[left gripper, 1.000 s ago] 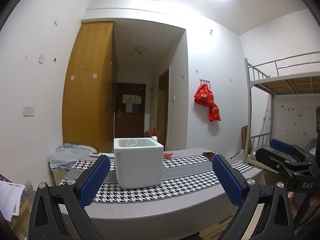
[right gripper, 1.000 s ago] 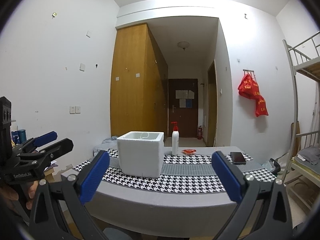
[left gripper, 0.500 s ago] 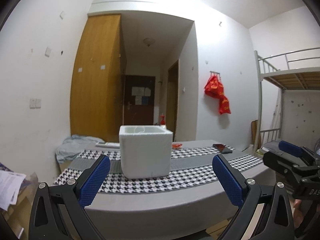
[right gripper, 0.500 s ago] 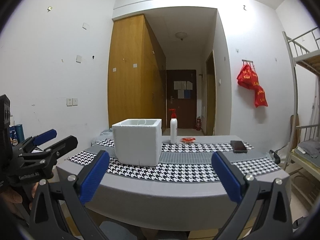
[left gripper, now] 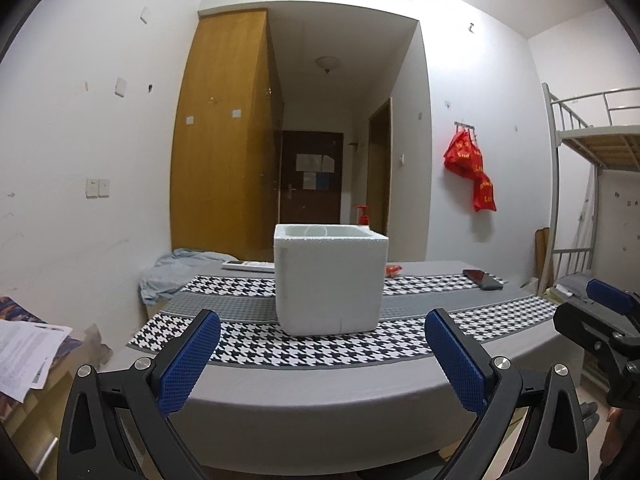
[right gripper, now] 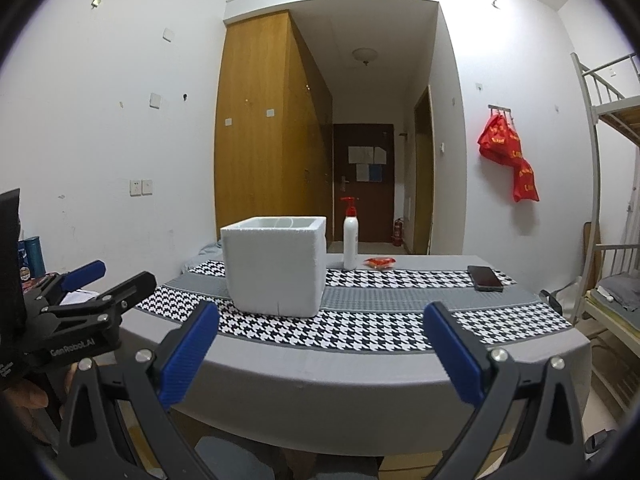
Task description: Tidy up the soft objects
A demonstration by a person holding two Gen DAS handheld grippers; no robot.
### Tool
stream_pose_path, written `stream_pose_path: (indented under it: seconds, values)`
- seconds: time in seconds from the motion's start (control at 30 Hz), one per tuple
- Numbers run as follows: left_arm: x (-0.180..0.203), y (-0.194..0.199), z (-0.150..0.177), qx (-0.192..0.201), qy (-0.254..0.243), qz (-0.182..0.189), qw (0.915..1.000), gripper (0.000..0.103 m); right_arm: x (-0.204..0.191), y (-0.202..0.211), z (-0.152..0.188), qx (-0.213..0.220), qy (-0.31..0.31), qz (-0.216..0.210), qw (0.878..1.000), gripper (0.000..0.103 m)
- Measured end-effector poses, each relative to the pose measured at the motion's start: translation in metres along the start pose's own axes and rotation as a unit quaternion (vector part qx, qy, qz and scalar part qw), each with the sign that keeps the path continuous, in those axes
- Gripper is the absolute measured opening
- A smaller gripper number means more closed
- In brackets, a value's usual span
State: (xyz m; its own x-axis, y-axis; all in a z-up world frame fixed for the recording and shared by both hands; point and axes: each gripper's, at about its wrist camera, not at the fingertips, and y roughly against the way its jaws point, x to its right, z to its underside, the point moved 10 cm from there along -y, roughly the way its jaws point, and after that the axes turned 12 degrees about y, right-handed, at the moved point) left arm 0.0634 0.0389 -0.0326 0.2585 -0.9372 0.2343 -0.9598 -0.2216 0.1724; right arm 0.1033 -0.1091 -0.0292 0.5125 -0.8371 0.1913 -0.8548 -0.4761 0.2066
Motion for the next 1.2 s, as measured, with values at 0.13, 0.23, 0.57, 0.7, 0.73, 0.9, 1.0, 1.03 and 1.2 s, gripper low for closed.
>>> stream_pose_path:
  seconds: [0.13,0.23,0.57,0.7,0.73,0.9,1.0,1.03,1.2]
  values:
    - [0.001,0.0,0.001,-0.002,-0.004,0.0,1.0,0.102,0.004,-0.001,0.004,-0.003,-0.006,0.003,1.0,0.103]
    - [0.004,-0.002,0.001,-0.002,-0.006,0.0,1.0,0.102,0.008,0.0,0.005,-0.006,-0.01,0.004,1.0,0.103]
    - [0.008,0.0,0.002,0.002,-0.015,0.009,0.9998,0.102,0.005,0.0,0.005,-0.001,-0.008,0.0,1.0,0.103]
    - [0.004,0.002,0.001,0.008,-0.015,0.003,0.9999,0.102,0.004,-0.002,0.008,0.0,-0.008,-0.002,1.0,0.103]
    - [0.005,0.002,0.002,0.008,-0.015,0.003,0.9998,0.102,0.005,-0.003,0.009,-0.002,-0.009,-0.002,1.0,0.103]
    - [0.007,0.001,0.003,0.008,-0.017,0.002,0.9998,0.102,0.007,-0.004,0.011,-0.005,-0.011,-0.001,1.0,0.103]
    - [0.009,0.001,0.005,0.005,-0.021,0.004,0.9998,0.102,0.006,-0.004,0.012,-0.007,-0.01,-0.001,1.0,0.103]
    - [0.009,0.001,0.005,0.005,-0.021,0.005,0.9998,0.102,0.006,-0.003,0.012,-0.007,-0.01,-0.001,1.0,0.103]
    - [0.008,0.002,0.005,0.007,-0.019,0.008,0.9998,0.102,0.006,-0.003,0.013,-0.007,-0.011,-0.001,1.0,0.103]
